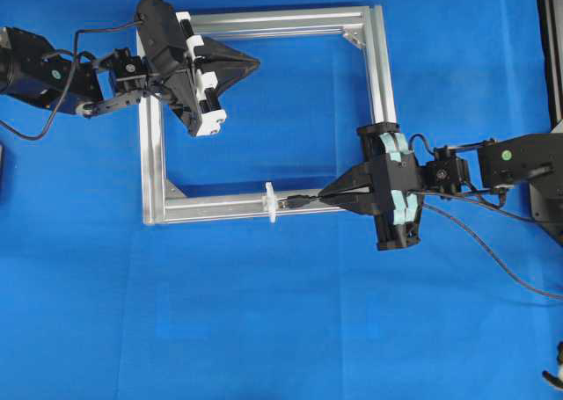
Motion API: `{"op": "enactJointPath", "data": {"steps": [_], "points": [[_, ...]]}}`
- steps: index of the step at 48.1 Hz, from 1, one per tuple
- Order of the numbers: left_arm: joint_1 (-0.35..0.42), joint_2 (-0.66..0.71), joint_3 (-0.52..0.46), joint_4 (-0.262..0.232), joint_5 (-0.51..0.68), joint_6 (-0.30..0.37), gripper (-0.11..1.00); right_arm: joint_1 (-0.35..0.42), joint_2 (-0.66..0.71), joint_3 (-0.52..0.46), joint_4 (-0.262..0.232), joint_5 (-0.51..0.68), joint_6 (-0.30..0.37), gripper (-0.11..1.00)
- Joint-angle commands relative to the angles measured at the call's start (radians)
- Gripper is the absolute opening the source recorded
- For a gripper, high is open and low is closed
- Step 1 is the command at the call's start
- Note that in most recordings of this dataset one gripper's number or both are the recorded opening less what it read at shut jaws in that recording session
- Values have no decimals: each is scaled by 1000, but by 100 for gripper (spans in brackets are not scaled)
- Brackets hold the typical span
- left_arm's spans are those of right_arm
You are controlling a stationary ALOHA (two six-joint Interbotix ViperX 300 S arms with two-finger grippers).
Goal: Insert the wire through the string loop located in the center.
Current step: 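Push the USB plug leftward through the white zip-tie loop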
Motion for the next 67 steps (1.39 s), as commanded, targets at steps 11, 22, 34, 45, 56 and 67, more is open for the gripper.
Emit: {"op": "enactJointPath", "data": {"steps": [11,22,34,45,56,67], "points": [[2,-29,-6,3,-6,2,0,-2,-21,-6,2,-11,0,-2],[2,-29,-6,3,-6,2,0,-2,-21,-8,2,-11,0,-2],[2,-29,-6,3,-6,2,0,-2,-21,-8,2,-11,0,-2],[2,-29,-6,3,-5,2,0,-2,-18,-12,5,-11,0,-2],[0,-29,-6,3,-6,2,0,-2,-3,-25,12,-11,0,-2],[0,-29,-6,5,-6,2,0,-2,44,-67,14,-11,0,-2]]}}
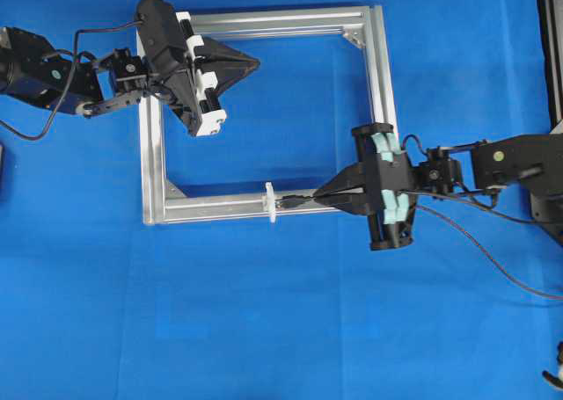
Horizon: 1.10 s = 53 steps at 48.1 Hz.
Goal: Insert the wire through the string loop located in the center.
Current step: 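Push the USB plug leftward through the white zip-tie loop, then move the left gripper to the plug emerging from the loop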
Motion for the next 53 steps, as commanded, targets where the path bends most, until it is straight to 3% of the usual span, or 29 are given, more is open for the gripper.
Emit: {"op": "enactJointPath", "data": {"steps": [1,27,53], "points": [[0,-31,-6,2,-6,2,0,-2,8,-38,3,-9,0,-2],[0,-31,-6,3,-6,3,0,-2,118,-178,3,-9,0,-2],[-3,-32,-3,5,-6,2,0,-2,126,-179,18,-9,0,-2]]}}
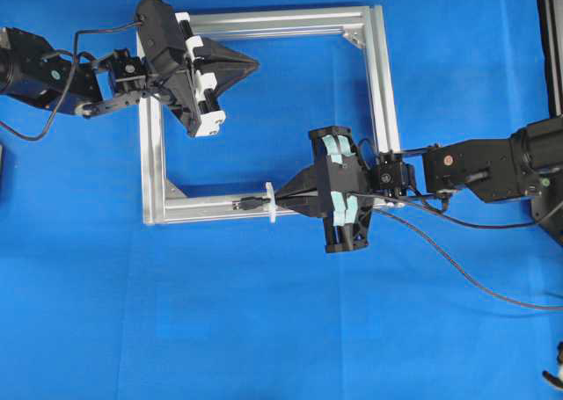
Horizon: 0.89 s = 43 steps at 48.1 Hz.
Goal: Insert the wire through the string loop located in the center.
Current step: 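Move the left gripper to the plug emerging from the loop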
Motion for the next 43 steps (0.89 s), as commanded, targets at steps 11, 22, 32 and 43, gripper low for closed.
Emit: {"op": "enactJointPath", "data": {"steps": [11,22,32,43], "points": [[-31,-37,6,3,-3,-8,0,-2,-12,-17,2,-11,0,-2],[-124,-69,51,2,-2,-15,0,-2,-12,-18,3,-12,0,-2],[-241,-92,72,2,-2,-17,0,-2,-12,-17,2,-11,0,-2],[-353,-97,72,2,-2,-41,0,-2,-12,-15,2,-11,0,-2]]}}
